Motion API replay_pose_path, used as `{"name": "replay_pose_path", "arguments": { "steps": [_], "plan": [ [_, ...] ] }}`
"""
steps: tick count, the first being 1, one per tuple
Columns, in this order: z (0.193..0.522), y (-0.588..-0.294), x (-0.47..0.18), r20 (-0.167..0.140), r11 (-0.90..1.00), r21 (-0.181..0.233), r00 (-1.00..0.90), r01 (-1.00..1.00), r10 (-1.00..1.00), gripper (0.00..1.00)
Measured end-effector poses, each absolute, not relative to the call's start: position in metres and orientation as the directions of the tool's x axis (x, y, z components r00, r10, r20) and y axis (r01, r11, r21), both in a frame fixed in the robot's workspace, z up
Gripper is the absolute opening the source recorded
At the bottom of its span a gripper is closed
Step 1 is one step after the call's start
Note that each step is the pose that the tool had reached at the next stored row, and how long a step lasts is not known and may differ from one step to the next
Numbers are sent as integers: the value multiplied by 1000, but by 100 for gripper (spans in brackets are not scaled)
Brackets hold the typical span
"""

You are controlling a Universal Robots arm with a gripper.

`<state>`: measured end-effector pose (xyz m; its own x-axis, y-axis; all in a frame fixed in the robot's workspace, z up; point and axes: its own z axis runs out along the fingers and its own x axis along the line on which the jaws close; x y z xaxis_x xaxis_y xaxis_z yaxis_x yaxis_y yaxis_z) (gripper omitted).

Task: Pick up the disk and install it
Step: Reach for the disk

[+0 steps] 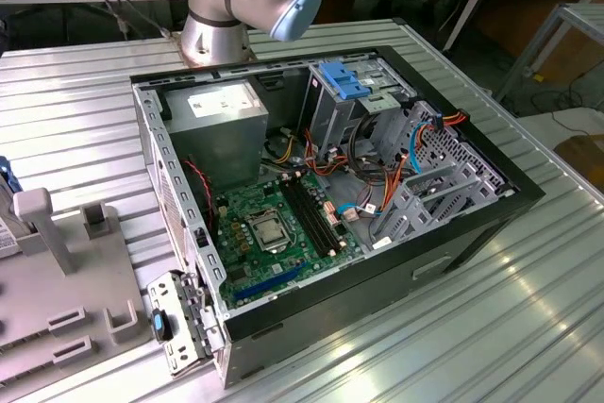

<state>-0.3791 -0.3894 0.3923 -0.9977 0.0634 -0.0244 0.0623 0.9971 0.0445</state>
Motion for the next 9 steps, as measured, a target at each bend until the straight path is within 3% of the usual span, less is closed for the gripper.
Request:
{"name": "replay_pose_path", "arguments": {
  "steps": [9],
  "plan": [
    [392, -389, -397, -24, 999, 45, -1000, -1, 0, 11]
  ]
}}
